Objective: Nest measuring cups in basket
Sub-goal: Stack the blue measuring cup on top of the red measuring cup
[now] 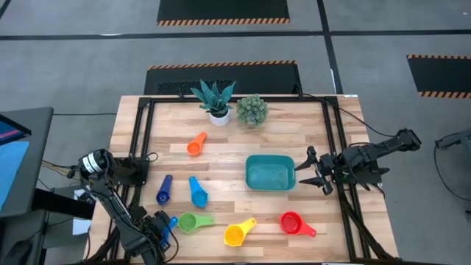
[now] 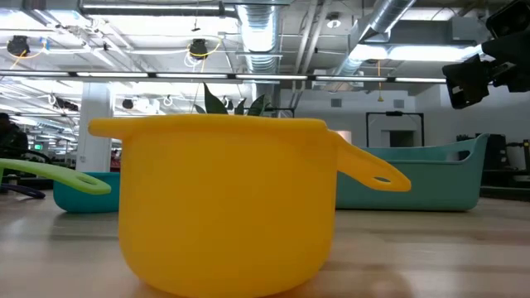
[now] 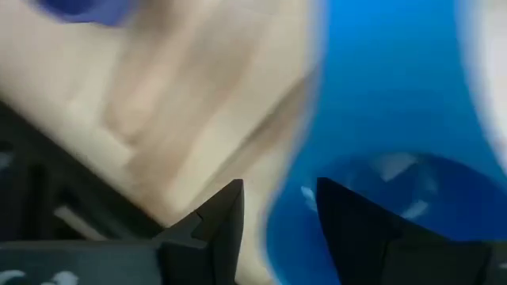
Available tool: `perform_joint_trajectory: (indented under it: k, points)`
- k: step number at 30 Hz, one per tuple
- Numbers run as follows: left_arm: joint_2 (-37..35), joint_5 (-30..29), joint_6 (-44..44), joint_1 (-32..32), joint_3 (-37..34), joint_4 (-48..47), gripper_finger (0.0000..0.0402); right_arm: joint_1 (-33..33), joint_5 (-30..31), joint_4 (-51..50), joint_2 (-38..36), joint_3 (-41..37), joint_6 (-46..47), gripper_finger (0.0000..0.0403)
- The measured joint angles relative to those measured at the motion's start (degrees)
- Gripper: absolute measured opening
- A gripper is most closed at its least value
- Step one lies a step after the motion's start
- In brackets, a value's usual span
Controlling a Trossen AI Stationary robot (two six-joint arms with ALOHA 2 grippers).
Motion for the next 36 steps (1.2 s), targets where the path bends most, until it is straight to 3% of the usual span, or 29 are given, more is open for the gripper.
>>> perform_joint_trajectory:
  k: [4, 8, 14, 18, 22, 25, 28, 32, 36]
  points:
    - [0.0, 0.6, -0.1, 0.6, -1.6, 4.7, 0.0118, 0.0, 0.0, 0.0, 0.0, 0.0, 0.0, 0.0255]
    - [0.0, 1.1, 1.3, 1.6, -1.2, 4.2, 0.002, 0.0, 0.0, 0.0, 0.0, 0.0, 0.0, 0.0255]
    - [-0.4, 2.2, 2.3, 3.0, 6.4, -8.0, 0.0002, 0.0, 0.1, 0.0, 0.0, 0.0, 0.0, 0.0255]
    - [-0.7, -5.7, 3.3, 4.1, 16.4, -16.9, 0.0001, 0.0, 0.1, 0.0, 0.0, 0.0, -0.1, 0.0255]
    - [-0.8, -23.4, 7.3, 6.5, 25.4, -24.8, 0.0001, 0.0, 0.1, 0.0, 0.0, 0.0, -0.1, 0.0255]
    - [-0.9, -36.8, 17.9, 10.9, 28.7, -24.9, 0.0, 0.0, 0.1, 0.3, 0.0, 0.0, -0.1, 0.0255]
    - [-0.9, -43.8, 35.0, 17.2, 29.1, -19.1, 0.0, 0.0, 0.1, 2.1, 0.0, -0.1, -0.2, 0.0255]
    - [-0.8, -45.6, 64.0, 26.2, 27.7, -4.5, 0.0, 0.1, 0.1, 5.5, -0.1, -0.1, -0.5, 0.0255]
    - [-0.8, -41.8, 90.4, 32.4, 27.5, 11.9, 0.0, 0.1, 0.1, 6.8, -0.1, -0.1, -0.2, 0.0255]
